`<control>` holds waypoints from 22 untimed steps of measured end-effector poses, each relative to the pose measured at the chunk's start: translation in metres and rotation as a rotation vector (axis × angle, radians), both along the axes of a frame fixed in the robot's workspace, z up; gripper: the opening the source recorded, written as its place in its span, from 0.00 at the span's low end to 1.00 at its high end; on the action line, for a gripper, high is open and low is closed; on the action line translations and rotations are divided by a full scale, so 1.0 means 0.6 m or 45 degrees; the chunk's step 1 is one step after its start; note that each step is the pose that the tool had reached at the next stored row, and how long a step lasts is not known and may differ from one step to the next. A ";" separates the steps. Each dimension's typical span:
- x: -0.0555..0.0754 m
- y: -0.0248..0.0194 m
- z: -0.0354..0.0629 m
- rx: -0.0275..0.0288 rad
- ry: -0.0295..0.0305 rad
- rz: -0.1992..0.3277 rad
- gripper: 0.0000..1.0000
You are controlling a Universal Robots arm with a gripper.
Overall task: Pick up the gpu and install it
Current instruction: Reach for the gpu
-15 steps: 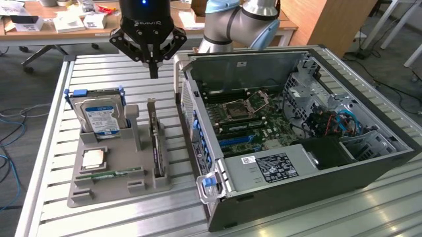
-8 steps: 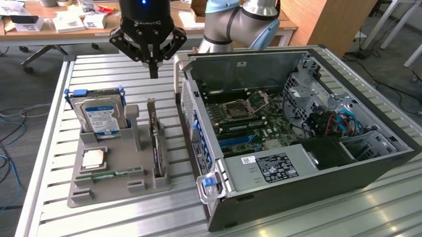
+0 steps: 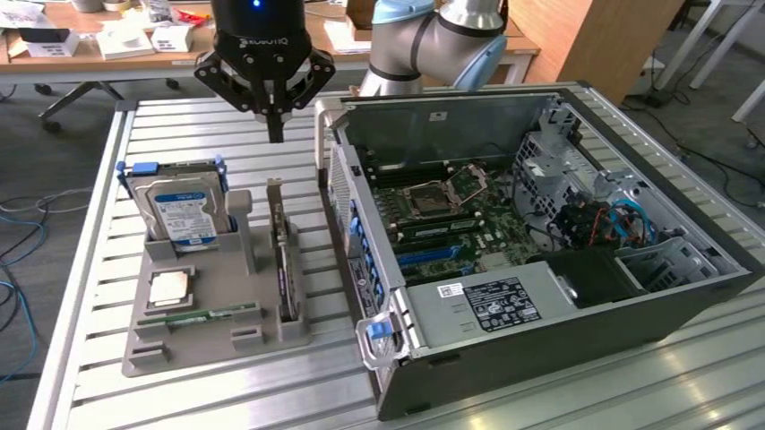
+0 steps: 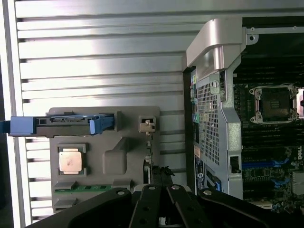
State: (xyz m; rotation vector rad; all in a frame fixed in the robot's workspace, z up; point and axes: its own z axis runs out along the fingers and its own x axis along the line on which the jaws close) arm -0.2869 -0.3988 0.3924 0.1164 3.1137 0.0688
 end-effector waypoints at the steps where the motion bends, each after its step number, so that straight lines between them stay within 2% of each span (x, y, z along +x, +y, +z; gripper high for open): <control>1: 0.000 0.0000 0.000 0.0001 0.0000 0.000 0.11; 13: 0.000 -0.0153 0.000 0.0000 0.0000 0.000 0.11; 22: 0.000 -0.0166 0.000 0.0000 0.0000 0.000 0.11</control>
